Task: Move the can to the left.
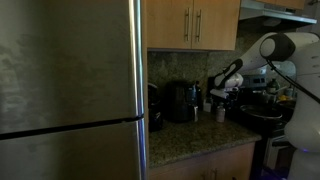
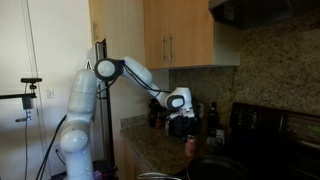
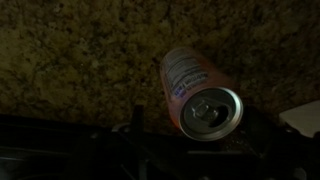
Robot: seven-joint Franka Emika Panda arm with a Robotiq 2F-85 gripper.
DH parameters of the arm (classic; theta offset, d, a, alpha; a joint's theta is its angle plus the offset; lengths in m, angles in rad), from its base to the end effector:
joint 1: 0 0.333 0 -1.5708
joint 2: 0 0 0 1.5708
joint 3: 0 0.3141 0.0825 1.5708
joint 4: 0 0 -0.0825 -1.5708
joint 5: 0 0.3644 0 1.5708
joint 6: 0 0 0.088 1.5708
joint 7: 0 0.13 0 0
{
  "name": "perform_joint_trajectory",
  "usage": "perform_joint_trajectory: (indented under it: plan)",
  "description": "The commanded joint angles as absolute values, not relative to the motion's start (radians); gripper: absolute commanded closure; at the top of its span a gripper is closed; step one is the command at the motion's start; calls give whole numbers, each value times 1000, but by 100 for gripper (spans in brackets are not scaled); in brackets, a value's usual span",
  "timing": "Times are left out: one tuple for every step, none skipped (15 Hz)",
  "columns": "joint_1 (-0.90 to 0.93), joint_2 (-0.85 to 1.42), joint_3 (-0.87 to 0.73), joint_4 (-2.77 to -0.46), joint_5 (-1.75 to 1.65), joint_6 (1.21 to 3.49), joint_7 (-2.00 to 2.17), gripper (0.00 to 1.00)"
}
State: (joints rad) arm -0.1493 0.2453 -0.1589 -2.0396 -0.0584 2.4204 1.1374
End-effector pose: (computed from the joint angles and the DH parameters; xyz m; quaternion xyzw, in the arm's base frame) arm 0.5631 -0.1778 0.3263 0.7634 -0.6411 0.0790 0.0086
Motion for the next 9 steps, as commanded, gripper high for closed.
perform_joint_trajectory:
  plan:
    - [-134,308,-177,-1994,-16,2431,1140,0]
    - [-133,318,-178,-1987,-6,2430,1139,0]
    - [-132,329,-178,-1979,2,2425,1139,0]
    - [-132,338,-179,-1972,10,2427,1139,0]
    - [-130,345,-181,-1966,13,2428,1141,0]
    - [-130,354,-182,-1959,18,2432,1142,25]
    - [-130,361,-183,-1953,23,2428,1137,26]
    - [-130,367,-184,-1949,26,2429,1135,33]
    - [-128,371,-185,-1949,28,2435,1137,40]
